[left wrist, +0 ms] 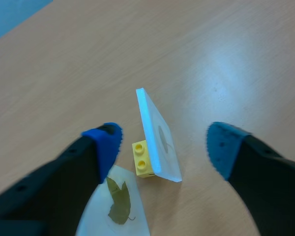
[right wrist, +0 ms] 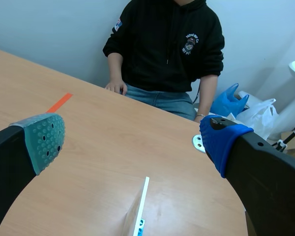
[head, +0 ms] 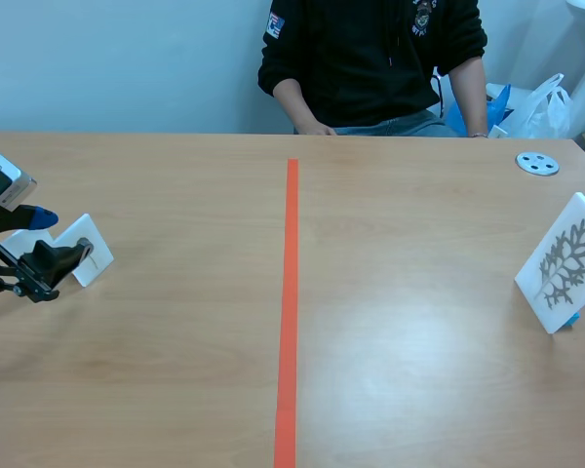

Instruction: Sort the leaf by its shape. The table is split by an orange tape line. A compound leaf with several leaflets goes to the left side, a simple leaf with one blade goes to the right side. Return to the home posture when a red brick is placed on the table.

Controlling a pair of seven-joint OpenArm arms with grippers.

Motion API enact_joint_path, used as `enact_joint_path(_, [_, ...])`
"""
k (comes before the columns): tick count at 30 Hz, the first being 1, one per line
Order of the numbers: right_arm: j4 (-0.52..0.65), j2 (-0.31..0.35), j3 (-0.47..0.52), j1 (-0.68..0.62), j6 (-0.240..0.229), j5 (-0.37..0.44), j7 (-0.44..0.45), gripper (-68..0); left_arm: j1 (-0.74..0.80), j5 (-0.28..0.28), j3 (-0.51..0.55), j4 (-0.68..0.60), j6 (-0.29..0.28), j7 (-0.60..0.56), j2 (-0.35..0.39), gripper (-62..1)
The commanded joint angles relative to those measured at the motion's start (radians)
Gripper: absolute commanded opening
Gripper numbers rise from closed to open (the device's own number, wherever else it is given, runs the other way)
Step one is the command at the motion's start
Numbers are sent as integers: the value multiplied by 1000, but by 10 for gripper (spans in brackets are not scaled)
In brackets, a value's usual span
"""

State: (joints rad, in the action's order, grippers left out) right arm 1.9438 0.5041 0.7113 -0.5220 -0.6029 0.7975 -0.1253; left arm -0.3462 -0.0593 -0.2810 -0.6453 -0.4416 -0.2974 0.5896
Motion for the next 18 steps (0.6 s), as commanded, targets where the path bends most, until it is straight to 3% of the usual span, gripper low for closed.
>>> enact_joint_path(1, [5,2,1,5,4,11,12,-111,-17,-8,2,-18,5,-16,6,-51])
enact_joint_path(3, [5,2,1,5,4,11,12,-111,-16,-8,4,-25,4,-17,7,14])
enact_joint_path(7, [5,2,1,5,4,11,12,-111,33,-12,51,-112,-3,-5,12,14])
enact_joint_path(14, [5,2,1,5,4,11,12,-111,221,-60,205,-400,-8,63,34,14])
enact_joint_path(18, [5,2,1,5,4,11,12,-111,376,-137,323,-577,-10,63,34,14])
